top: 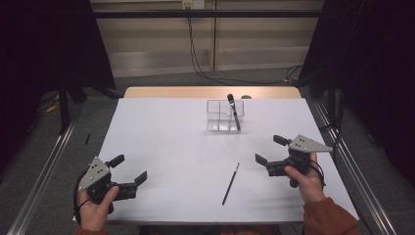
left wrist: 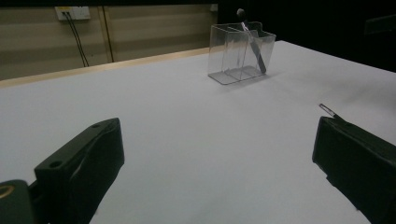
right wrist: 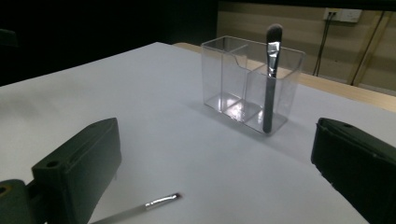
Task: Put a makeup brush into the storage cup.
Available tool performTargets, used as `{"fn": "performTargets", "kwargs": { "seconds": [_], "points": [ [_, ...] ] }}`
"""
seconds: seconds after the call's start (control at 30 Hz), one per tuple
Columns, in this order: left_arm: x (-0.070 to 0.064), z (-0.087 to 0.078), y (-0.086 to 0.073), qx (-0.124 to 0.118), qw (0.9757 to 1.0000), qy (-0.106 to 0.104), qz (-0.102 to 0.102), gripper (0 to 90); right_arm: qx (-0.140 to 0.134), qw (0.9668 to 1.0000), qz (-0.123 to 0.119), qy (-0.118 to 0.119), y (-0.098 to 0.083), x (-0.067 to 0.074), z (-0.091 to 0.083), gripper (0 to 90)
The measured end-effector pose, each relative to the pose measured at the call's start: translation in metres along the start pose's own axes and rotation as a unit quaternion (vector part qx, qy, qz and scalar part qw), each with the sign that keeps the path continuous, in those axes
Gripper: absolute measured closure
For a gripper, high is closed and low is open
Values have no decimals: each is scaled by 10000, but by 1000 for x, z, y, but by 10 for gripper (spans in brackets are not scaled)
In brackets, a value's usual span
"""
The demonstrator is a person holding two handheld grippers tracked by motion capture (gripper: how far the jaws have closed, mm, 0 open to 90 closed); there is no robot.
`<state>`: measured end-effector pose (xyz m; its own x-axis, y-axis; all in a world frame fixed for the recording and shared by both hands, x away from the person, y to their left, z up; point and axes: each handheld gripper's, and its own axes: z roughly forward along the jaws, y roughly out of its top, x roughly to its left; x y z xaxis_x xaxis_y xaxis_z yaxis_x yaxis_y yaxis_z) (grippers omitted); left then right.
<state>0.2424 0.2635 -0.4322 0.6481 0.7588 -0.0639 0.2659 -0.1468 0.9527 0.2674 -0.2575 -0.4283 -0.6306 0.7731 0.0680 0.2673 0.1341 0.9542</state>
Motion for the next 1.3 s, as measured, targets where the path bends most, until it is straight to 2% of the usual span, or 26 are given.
{"fn": "performTargets", "kwargs": {
  "seconds": [0.13, 0.27, 0.37, 0.63, 0.8, 0.9, 1.07, 1.2, 1.23, 1.3],
  "points": [
    [0, 0, 0, 11, 10000, 14, 15, 20, 37, 9999, -8, 144, 9, 1, 10, 14],
    [1, 0, 0, 14, 10000, 25, 13, 21, 27, 9999, 4, 164, 17, 1, 23, 11],
    [1, 0, 0, 15, 10000, 20, 17, 21, 84, 9995, 39, 301, 22, 0, 33, 17],
    [1, 0, 0, 22, 10000, 23, 26, 20, 315, 9984, -136, 441, 28, 4, 50, 11],
    [1, 0, 0, 23, 10000, 22, 27, 20, 857, 9940, -396, 547, 30, 4, 53, 12],
    [1, 1, 0, 30, 10000, 20, 37, 20, 1419, 9862, -501, 697, 30, 3, 55, 17],
    [2, 1, -1, 38, 10000, 11, 38, 20, 1976, 9742, -597, 910, 28, 2, 58, 26],
    [1, 1, -1, 27, 10000, 7, 31, 20, 2428, 9613, -675, 1113, 26, 0, 61, 26],
    [1, 1, 0, 22, 10000, 4, 36, 20, 2497, 9590, -703, 1139, 25, 0, 62, 26],
    [0, 1, 0, 35, 10000, -7, 45, 20, 2653, 9525, -759, 1292, 26, -1, 62, 27]
  ]
}}
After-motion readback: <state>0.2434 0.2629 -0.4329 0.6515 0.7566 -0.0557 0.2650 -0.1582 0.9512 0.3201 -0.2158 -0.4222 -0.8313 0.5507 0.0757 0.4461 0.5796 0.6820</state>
